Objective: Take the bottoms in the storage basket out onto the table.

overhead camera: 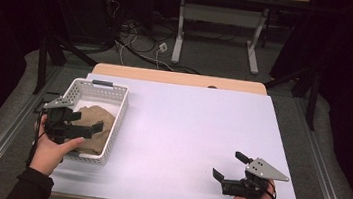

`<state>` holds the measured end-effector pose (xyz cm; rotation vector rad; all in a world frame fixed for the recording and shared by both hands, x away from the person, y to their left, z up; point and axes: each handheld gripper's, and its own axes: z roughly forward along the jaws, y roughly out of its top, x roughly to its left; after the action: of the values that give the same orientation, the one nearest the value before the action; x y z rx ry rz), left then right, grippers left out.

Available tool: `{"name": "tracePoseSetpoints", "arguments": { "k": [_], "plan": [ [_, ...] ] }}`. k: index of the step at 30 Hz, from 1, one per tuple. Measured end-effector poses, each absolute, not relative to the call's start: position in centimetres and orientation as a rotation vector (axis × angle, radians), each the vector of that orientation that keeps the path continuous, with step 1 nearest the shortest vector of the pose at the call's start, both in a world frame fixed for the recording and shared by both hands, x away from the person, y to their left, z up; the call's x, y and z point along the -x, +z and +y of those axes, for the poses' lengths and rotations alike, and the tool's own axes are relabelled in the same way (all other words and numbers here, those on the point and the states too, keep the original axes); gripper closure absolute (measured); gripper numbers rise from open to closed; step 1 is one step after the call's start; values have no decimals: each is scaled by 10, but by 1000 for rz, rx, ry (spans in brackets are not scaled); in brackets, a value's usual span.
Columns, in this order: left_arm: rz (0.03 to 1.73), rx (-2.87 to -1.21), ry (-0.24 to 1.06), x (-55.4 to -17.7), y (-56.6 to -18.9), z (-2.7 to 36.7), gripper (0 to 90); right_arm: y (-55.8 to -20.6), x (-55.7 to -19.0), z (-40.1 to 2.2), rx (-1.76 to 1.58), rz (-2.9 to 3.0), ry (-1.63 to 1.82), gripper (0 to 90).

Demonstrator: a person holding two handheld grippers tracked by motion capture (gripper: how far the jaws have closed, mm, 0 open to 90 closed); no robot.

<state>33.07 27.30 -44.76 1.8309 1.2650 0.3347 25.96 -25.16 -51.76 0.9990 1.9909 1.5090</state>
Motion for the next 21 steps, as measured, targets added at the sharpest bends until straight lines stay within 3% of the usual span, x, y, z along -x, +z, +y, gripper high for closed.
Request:
{"name": "tracePoseSetpoints", "arguments": {
  "k": [21],
  "plan": [
    [1412,-1924,312,-346,-460,278,6,-519,-261,-250,-1000,2009,1502,14]
  ]
}}
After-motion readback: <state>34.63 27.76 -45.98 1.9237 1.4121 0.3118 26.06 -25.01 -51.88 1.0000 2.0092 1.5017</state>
